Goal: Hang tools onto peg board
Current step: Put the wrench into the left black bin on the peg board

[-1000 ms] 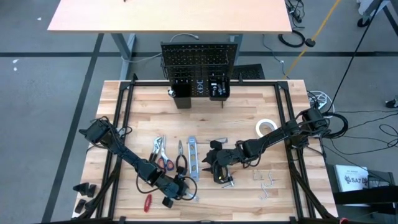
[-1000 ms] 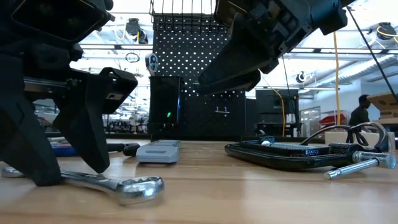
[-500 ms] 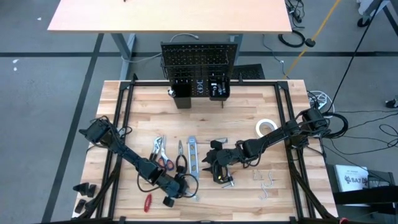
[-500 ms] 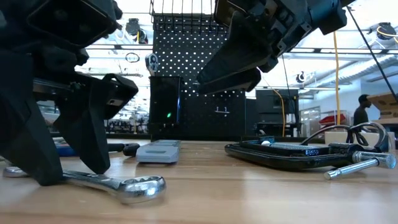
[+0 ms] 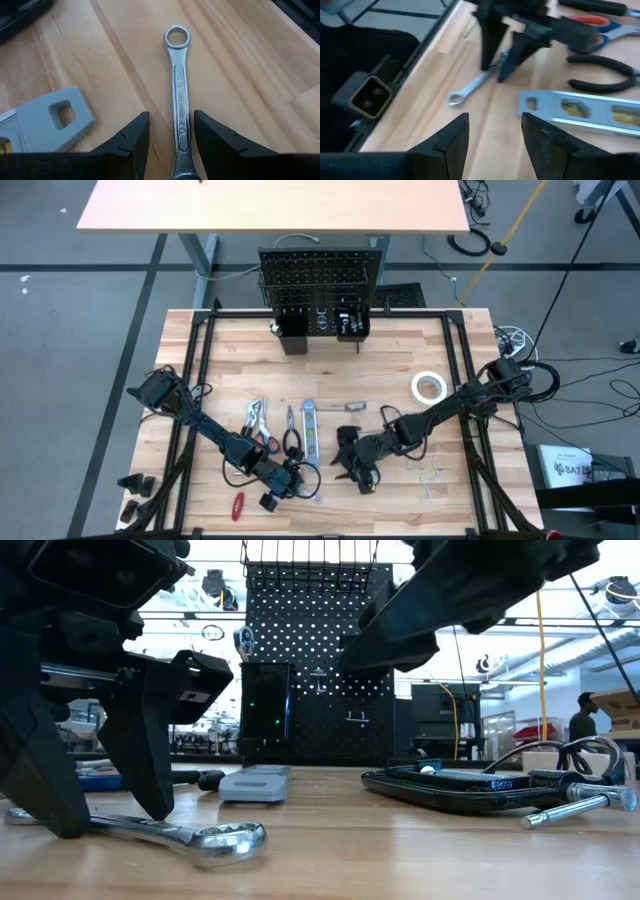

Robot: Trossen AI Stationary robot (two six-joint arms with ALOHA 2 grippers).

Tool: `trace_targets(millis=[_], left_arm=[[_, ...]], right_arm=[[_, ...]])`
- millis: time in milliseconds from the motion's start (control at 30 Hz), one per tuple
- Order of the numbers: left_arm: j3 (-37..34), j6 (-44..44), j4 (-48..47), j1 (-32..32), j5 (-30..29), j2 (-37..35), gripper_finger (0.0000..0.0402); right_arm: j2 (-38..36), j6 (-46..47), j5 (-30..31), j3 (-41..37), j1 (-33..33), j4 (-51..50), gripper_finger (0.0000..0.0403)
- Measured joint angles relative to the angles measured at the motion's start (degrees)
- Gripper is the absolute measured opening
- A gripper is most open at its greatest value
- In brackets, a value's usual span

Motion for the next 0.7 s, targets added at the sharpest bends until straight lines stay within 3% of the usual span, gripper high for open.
trace_targets(millis=[200, 467, 700], left_arm=[[0.0, 0.0, 0.0, 0.6, 0.7, 0.0, 0.0129], [-0.1, 0.2, -0.3, 0.6, -1.1, 0.0, 0.0018], [-0.3, 0.3, 3.7, 2.1, -2.0, 0.2, 0.0008]], right_arm=[[0.5, 1.3, 2.7, 0.0, 0.7, 0.3, 0.0173], [0.4, 2.0, 3.6, 0.0, 0.7, 0.8, 0.0173], [1.5, 5.2, 3.1, 0.0, 1.6, 1.6, 0.0173]])
